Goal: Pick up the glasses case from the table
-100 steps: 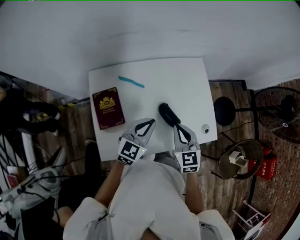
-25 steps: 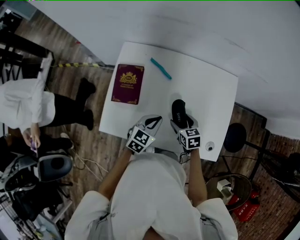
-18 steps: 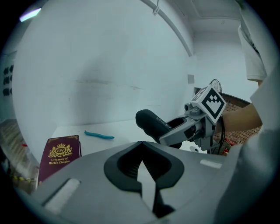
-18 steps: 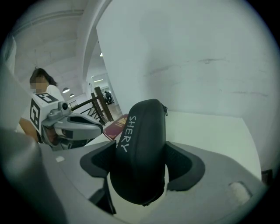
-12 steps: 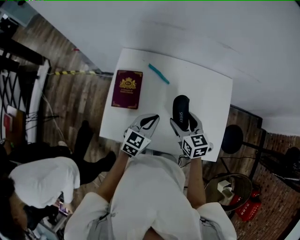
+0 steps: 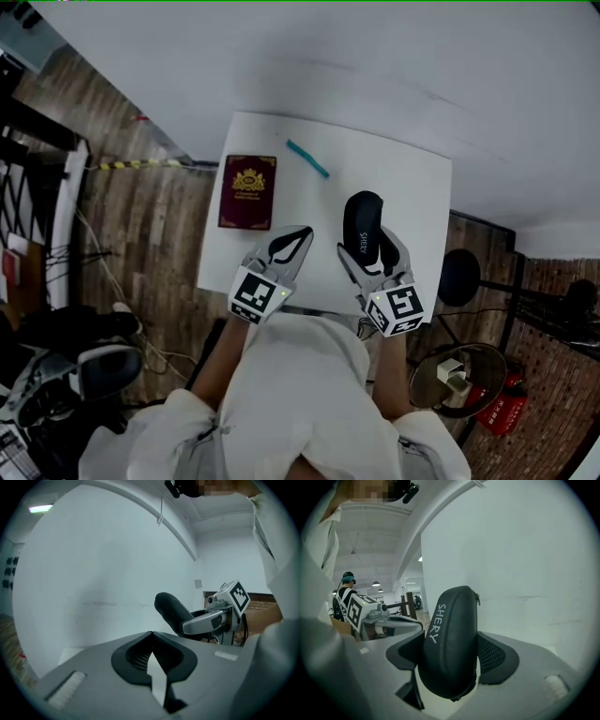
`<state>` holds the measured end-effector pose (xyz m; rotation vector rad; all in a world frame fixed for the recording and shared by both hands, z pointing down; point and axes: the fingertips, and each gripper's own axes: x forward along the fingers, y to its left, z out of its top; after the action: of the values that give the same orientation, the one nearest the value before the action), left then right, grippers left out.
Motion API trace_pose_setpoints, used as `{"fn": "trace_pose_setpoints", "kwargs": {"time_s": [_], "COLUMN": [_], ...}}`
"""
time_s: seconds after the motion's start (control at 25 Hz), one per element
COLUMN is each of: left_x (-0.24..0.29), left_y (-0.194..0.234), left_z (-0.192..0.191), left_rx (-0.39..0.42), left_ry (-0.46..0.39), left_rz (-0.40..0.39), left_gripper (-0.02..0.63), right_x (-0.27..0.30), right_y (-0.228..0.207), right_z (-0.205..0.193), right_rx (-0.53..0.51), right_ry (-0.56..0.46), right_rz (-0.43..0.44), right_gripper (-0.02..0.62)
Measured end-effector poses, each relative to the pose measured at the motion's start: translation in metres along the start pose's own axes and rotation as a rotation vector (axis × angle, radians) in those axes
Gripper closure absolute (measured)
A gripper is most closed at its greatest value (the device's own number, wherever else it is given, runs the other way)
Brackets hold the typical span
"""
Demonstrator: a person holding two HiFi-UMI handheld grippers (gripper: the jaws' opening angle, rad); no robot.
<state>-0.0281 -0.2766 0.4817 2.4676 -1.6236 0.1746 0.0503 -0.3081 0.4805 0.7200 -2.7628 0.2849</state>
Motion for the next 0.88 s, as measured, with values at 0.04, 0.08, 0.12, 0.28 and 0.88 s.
{"fn": "trace_pose_setpoints", "kwargs": {"time_s": [0.04, 0.08, 0.12, 0.28, 0.88], "left_x": [-0.001, -0.002, -0.002, -0.004, -0.003], "left_y": [0.0, 0.0, -0.001, -0.003, -0.005], "left_z": [0.006, 0.011, 0.015, 0.027, 0.034], "left_rx": [0.006, 0.012, 0.018, 0.044, 0.079], "left_ry": [-0.012, -0.023, -0.032, -0.053, -0.062], "left_rz": [-0.005, -0.01, -0.016, -0.04, -0.079], "left_gripper": [0.586, 0.586, 0.586, 0.586, 0.586], "right_x": [-0.001, -0.002, -0.002, -0.004, -0.006], "right_y": [0.002, 0.003, 0.005, 0.007, 0.006], "right_z": [0.003, 0.006, 0.008, 0.012, 0.024], "right_rx": [-0.006, -0.013, -0.019, -0.03, -0.039], "right_ry": [-0.008, -0.015, -0.021, -0.041, -0.073], "right_rz": [0.0, -0.002, -0.004, -0.02, -0.043], "right_gripper": [0.252, 0.252, 0.252, 0.256, 0.256]}}
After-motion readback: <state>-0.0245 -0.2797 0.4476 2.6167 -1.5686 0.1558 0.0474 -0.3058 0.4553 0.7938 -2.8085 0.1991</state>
